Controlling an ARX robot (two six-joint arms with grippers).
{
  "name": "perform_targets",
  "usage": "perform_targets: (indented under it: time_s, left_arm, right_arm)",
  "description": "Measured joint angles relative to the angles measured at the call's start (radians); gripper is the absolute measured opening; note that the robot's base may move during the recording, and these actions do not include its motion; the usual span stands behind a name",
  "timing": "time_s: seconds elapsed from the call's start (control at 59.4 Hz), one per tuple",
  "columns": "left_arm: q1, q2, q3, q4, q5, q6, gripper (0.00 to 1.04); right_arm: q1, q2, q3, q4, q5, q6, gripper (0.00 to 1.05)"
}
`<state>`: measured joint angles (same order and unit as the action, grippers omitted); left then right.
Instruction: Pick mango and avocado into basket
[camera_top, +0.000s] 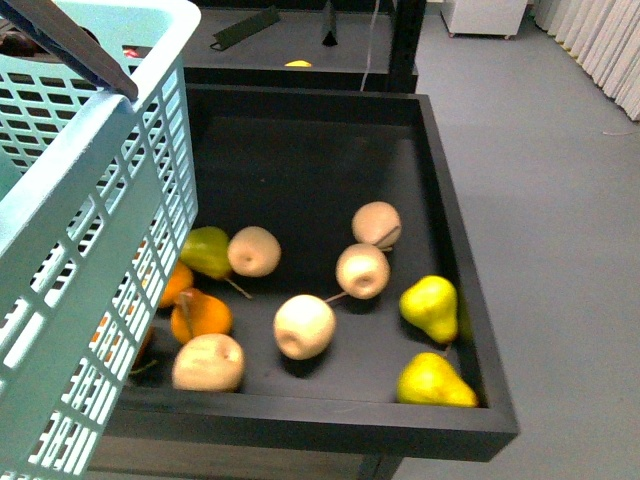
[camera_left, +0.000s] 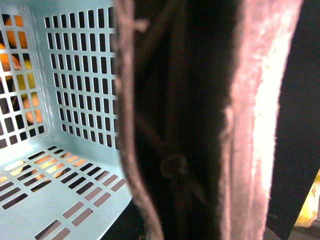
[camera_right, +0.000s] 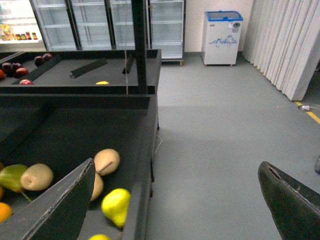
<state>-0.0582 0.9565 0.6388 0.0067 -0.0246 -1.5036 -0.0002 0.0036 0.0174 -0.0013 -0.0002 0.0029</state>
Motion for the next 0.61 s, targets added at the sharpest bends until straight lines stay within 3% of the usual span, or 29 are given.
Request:
perform_targets:
  time_s: [0.606]
  left_arm:
    - [0.000, -0.001, 0.000, 0.000, -0.001, 0.002, 0.14]
  right_arm:
    - [0.000, 0.000, 0.000, 0.000, 0.000, 0.000, 0.96]
